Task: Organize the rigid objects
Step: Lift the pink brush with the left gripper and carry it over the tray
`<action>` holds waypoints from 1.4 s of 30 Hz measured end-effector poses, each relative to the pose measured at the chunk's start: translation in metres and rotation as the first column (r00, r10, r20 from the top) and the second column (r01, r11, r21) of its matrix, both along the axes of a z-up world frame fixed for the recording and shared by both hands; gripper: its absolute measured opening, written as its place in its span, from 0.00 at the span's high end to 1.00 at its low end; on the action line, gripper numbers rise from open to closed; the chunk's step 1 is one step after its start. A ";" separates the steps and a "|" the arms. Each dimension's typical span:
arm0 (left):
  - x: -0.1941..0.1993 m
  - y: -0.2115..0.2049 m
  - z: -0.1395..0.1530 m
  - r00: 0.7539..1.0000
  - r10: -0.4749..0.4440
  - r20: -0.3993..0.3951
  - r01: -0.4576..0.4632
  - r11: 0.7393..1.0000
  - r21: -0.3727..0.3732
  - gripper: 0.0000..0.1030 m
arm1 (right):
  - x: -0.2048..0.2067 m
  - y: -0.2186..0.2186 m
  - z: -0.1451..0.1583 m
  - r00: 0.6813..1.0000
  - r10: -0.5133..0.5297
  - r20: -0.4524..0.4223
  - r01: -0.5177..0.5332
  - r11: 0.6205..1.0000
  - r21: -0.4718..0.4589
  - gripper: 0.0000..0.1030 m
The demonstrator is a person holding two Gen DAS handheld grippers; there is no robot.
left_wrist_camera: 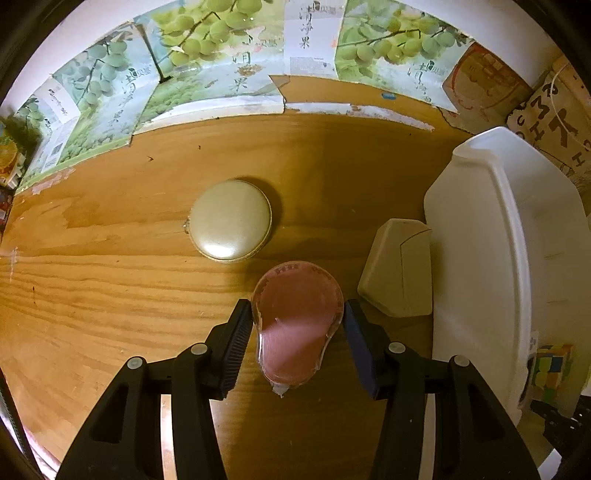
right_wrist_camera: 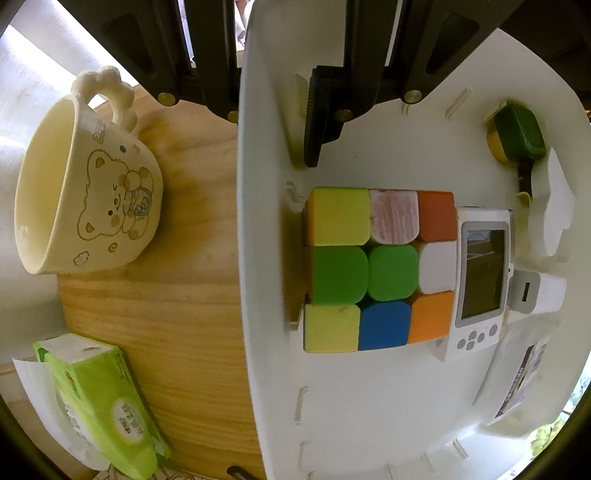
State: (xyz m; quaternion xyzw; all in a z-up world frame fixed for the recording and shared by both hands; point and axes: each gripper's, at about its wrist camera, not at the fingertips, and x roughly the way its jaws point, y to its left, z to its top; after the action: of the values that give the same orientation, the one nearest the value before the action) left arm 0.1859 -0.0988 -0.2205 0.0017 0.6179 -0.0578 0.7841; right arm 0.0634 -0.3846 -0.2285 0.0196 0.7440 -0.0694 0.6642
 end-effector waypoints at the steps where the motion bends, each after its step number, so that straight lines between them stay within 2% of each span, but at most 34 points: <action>1: -0.002 0.001 0.003 1.000 0.002 0.007 -0.002 1.000 0.001 0.48 | 0.000 0.000 0.000 1.000 0.002 0.001 -0.002 1.000 0.001 0.84; 8: -0.011 0.000 0.027 0.999 0.008 0.044 -0.008 1.000 0.004 0.48 | -0.003 0.002 0.001 1.000 0.027 0.015 -0.027 1.000 0.005 0.84; 14: -0.023 -0.001 0.056 0.994 0.004 0.109 -0.006 1.000 0.020 0.48 | -0.008 0.003 0.003 0.998 0.049 0.037 -0.049 0.999 0.011 0.84; 26: -0.045 -0.019 0.127 0.961 -0.020 0.275 0.015 1.000 0.023 0.48 | -0.018 0.006 0.005 0.992 0.098 0.076 -0.099 0.995 0.007 0.84; 36: -0.072 -0.054 0.165 0.929 -0.127 0.347 0.126 0.992 0.027 0.48 | -0.027 0.011 0.006 0.986 0.129 0.102 -0.130 0.992 -0.001 0.84; 42: -0.090 -0.086 0.171 0.907 -0.237 0.349 0.237 0.971 0.044 0.48 | -0.032 0.013 0.006 0.984 0.129 0.121 -0.129 0.992 -0.008 0.84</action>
State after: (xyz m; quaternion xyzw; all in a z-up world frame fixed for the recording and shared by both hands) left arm 0.0964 -0.1852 -0.0491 0.0871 0.4630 -0.1509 0.8691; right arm 0.0310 -0.3715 -0.2229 -0.0243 0.7021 -0.0250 0.7112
